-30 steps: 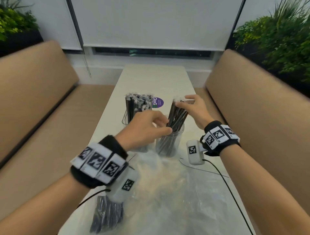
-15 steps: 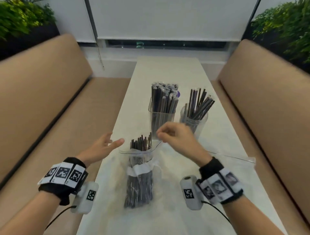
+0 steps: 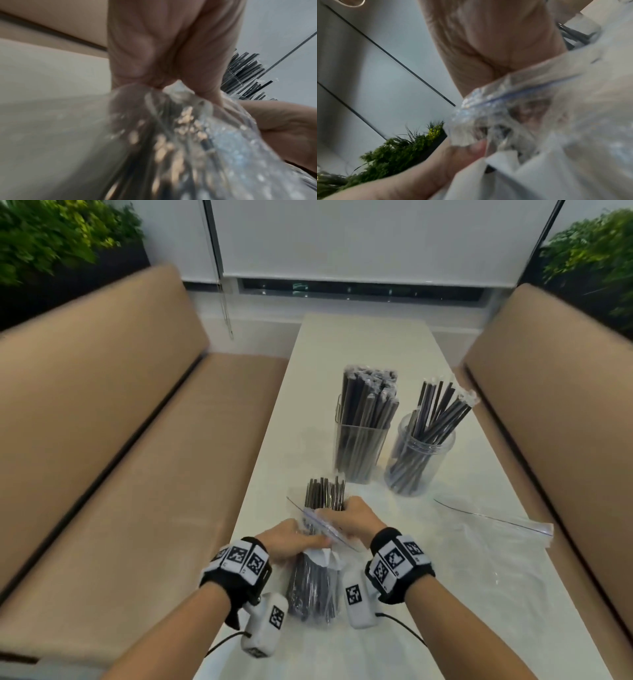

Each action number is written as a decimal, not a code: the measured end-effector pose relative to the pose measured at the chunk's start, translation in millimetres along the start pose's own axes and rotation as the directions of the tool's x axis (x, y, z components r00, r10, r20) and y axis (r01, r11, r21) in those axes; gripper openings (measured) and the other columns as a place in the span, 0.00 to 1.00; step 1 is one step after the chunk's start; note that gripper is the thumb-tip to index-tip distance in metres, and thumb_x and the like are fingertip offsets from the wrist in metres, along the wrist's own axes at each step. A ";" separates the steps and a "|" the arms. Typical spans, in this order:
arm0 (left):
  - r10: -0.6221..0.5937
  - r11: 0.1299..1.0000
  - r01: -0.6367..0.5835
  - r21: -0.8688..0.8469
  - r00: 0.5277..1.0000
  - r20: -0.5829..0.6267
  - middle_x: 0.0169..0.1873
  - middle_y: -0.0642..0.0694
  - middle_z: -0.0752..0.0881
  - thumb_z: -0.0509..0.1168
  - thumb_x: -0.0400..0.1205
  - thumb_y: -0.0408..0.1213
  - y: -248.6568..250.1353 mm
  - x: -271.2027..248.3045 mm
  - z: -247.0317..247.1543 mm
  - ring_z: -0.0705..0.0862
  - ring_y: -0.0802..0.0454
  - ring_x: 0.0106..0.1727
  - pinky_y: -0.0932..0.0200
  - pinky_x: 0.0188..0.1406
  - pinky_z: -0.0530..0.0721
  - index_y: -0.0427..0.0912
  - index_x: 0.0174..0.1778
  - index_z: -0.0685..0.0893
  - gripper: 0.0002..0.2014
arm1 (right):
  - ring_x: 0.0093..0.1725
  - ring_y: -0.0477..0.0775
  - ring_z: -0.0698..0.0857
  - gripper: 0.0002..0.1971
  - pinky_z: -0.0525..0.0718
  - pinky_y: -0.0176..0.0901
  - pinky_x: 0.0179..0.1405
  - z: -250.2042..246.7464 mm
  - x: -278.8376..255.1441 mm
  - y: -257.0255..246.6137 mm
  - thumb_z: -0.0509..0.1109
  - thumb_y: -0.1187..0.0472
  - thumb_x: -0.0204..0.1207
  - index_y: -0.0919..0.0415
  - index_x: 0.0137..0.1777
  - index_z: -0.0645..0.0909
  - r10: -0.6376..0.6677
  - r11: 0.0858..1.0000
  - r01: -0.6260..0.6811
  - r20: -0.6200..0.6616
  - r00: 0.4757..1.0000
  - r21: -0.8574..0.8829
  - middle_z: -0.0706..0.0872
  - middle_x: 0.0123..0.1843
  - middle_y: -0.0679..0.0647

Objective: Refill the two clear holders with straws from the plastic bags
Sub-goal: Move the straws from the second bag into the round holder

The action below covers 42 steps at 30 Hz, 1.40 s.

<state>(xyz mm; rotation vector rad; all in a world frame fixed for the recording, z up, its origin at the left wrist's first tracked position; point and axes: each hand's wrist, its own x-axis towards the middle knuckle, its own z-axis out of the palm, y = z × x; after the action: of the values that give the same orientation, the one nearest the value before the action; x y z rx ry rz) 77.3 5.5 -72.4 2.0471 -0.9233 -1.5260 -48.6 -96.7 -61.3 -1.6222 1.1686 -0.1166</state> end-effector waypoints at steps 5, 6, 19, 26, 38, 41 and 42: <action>0.286 0.887 -0.342 -0.310 0.935 -0.210 0.57 0.45 0.90 0.79 0.70 0.34 1.5 -10.5 10.0 0.88 0.49 0.59 0.49 0.62 0.85 0.41 0.66 0.79 0.28 | 0.43 0.44 0.88 0.12 0.81 0.29 0.38 -11.2 -16.7 -6.3 0.76 0.59 0.77 0.64 0.57 0.86 -0.219 0.935 0.246 -0.129 0.967 0.256 0.91 0.45 0.48; 0.326 0.856 -0.396 -0.333 0.913 -0.246 0.57 0.45 0.90 0.79 0.71 0.32 6.8 -17.9 8.8 0.88 0.49 0.61 0.51 0.64 0.85 0.41 0.66 0.80 0.28 | 0.47 0.44 0.89 0.13 0.84 0.30 0.43 -19.4 -23.7 -12.4 0.75 0.59 0.77 0.62 0.60 0.85 -0.268 0.917 0.299 -0.149 0.952 0.263 0.91 0.49 0.48; 0.566 0.702 -0.645 -0.303 0.763 -0.313 0.43 0.46 0.91 0.77 0.71 0.20 71.4 -20.0 25.8 0.91 0.61 0.42 0.65 0.43 0.87 0.40 0.55 0.84 0.19 | 0.40 0.46 0.90 0.13 0.86 0.34 0.44 -139.2 -87.4 -92.8 0.68 0.65 0.79 0.78 0.49 0.85 -0.543 0.708 0.695 -0.530 0.652 0.129 0.91 0.43 0.66; 0.581 0.639 -0.664 -0.387 0.747 -0.323 0.42 0.51 0.91 0.75 0.71 0.17 88.1 -15.2 35.4 0.92 0.63 0.41 0.66 0.42 0.90 0.36 0.65 0.79 0.27 | 0.35 0.59 0.84 0.06 0.85 0.53 0.39 -190.4 -99.1 -119.6 0.64 0.69 0.79 0.67 0.40 0.79 -0.512 0.636 0.752 -0.634 0.579 0.173 0.83 0.32 0.58; 0.483 0.664 -0.619 -0.421 0.784 -0.391 0.41 0.55 0.94 0.76 0.72 0.22 58.5 -12.2 25.3 0.92 0.59 0.44 0.70 0.39 0.87 0.42 0.56 0.84 0.19 | 0.36 0.49 0.90 0.26 0.91 0.54 0.49 -247.2 -39.8 -128.4 0.61 0.69 0.78 0.65 0.76 0.61 -0.393 0.752 0.649 -0.868 0.305 -0.113 0.85 0.45 0.51; 0.467 0.682 -0.608 -0.406 0.789 -0.398 0.44 0.53 0.94 0.78 0.71 0.25 51.0 -15.5 24.2 0.92 0.57 0.47 0.69 0.41 0.88 0.43 0.54 0.86 0.18 | 0.34 0.54 0.89 0.33 0.91 0.46 0.40 -244.2 -22.2 -119.2 0.59 0.69 0.76 0.66 0.82 0.57 -0.287 0.735 0.677 -0.920 0.265 -0.035 0.87 0.48 0.64; 0.461 0.688 -0.603 -0.404 0.793 -0.398 0.44 0.53 0.94 0.78 0.71 0.26 48.8 -15.9 24.3 0.92 0.58 0.46 0.70 0.40 0.87 0.42 0.54 0.86 0.17 | 0.33 0.54 0.88 0.34 0.90 0.39 0.35 -244.9 -19.5 -118.2 0.59 0.70 0.75 0.66 0.83 0.55 -0.245 0.723 0.691 -0.938 0.246 -0.008 0.88 0.48 0.66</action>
<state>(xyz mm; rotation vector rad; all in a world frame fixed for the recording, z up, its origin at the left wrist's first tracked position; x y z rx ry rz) 38.9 -15.4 -36.2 1.3707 -0.7994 -0.9926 -131.7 -258.6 141.8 -1.4254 1.1829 -1.7962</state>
